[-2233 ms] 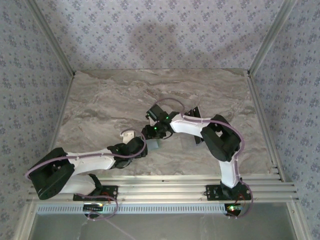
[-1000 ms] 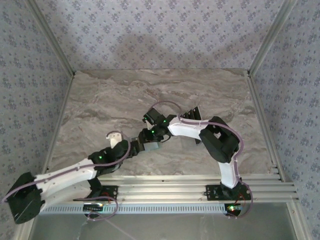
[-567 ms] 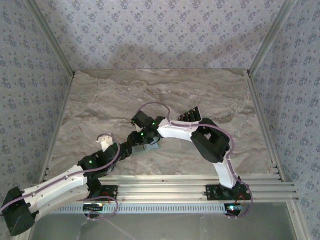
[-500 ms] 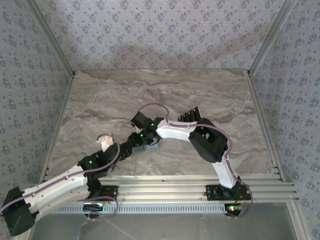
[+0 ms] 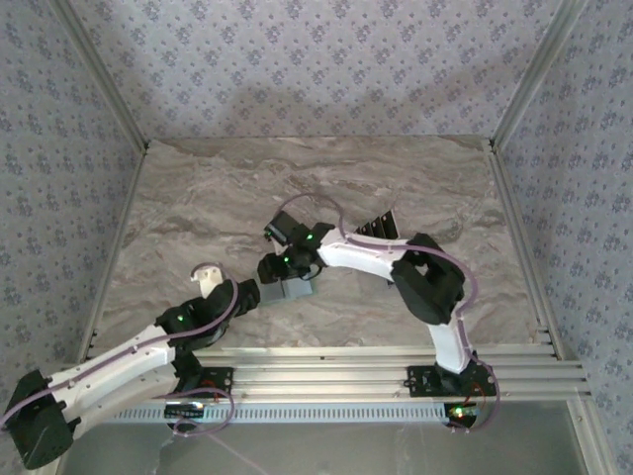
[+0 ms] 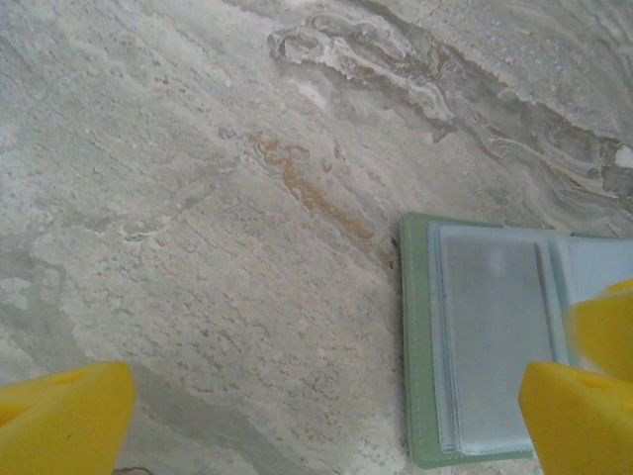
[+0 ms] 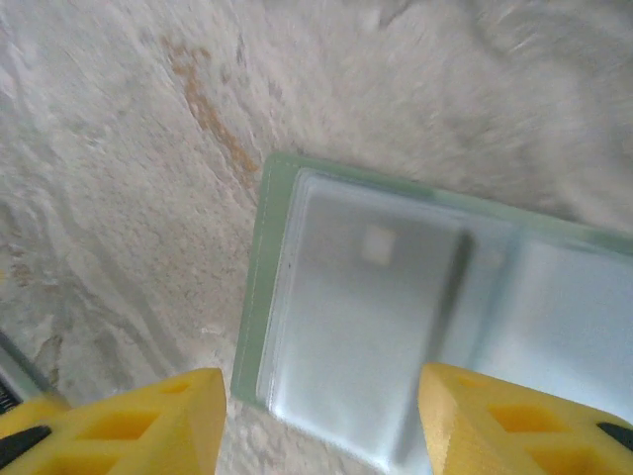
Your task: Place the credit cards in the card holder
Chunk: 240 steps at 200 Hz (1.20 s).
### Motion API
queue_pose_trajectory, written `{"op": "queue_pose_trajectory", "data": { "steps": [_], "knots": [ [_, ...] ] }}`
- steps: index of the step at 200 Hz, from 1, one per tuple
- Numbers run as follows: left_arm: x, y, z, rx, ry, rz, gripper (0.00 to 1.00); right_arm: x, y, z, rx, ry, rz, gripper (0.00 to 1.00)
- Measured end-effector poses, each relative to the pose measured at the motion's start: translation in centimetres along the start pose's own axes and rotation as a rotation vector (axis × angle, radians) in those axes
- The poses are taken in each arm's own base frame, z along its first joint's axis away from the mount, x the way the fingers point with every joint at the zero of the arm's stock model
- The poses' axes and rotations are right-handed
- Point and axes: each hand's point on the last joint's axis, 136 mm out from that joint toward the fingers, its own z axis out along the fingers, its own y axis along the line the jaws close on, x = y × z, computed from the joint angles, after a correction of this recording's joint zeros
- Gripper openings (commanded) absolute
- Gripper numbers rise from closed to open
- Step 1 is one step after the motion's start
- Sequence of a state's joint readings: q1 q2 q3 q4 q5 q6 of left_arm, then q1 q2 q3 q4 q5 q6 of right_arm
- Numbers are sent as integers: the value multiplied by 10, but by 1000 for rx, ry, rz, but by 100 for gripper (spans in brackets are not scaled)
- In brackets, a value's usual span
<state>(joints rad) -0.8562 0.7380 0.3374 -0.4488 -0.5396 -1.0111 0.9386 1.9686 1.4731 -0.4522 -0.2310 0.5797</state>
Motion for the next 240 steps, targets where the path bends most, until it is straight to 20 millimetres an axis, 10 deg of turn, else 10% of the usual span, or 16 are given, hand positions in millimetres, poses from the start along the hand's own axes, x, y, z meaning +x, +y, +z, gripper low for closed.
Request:
{"op": "queue_pose_trajectory", "data": {
  "steps": [35,69,125,240],
  "knots": [
    [9,-3,10,-41,55,52,100,-30,-26,-79,78,-125,4,55],
    [5,-22,16,-39,86,90,100,-34,-94,-115,297,-120,27,51],
    [9,-35,26,-46,121,135,100,-12,-186,-110,653,67,-5,39],
    [10,-41,34,-60,148,160,100,-9,-226,-91,799,173,-53,32]
  ]
}}
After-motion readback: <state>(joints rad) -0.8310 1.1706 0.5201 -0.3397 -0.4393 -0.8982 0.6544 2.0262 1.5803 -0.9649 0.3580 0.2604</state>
